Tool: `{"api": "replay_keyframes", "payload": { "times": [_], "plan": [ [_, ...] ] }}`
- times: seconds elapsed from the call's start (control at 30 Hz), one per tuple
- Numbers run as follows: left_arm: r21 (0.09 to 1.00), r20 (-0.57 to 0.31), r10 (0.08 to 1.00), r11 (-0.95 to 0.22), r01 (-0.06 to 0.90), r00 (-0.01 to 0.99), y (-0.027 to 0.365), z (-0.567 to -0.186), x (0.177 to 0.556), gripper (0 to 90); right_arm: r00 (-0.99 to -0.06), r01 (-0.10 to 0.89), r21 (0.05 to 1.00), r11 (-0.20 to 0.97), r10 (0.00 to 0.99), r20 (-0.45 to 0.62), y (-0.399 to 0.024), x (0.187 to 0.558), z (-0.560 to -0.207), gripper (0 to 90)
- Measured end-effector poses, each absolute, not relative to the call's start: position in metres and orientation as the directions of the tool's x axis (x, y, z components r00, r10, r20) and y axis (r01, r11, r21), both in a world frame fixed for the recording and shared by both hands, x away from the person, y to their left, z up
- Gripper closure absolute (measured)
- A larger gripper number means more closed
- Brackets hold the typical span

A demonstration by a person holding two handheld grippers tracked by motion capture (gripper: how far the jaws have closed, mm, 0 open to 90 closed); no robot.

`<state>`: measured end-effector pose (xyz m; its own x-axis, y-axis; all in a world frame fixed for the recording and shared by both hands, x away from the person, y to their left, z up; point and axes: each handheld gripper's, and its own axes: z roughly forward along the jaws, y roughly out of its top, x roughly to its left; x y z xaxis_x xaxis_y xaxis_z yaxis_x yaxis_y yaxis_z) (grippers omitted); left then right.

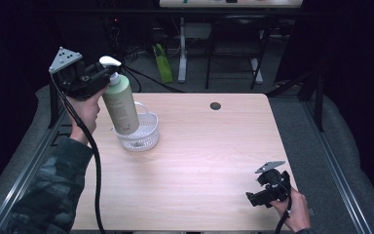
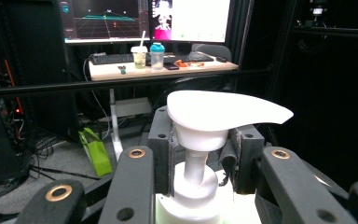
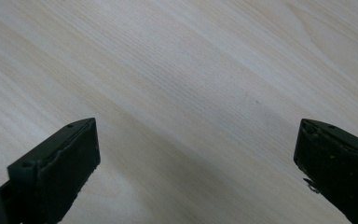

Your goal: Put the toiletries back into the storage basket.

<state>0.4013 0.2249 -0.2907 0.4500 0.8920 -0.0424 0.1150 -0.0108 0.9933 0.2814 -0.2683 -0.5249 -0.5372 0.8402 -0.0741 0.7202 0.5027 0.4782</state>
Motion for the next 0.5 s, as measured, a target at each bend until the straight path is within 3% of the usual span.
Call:
{"api": "replay_keyframes", "payload": {
  "times": [0.5],
  "plan": [
    [0.993,-0.05,0.902,-0.002,0.12,0.43,0.222,-0.296,0.416,67.7,-0.541,0.718,0.475,0.508,0.837,-0.077,-0.268,0.282,-0.525,0.0]
  ]
}}
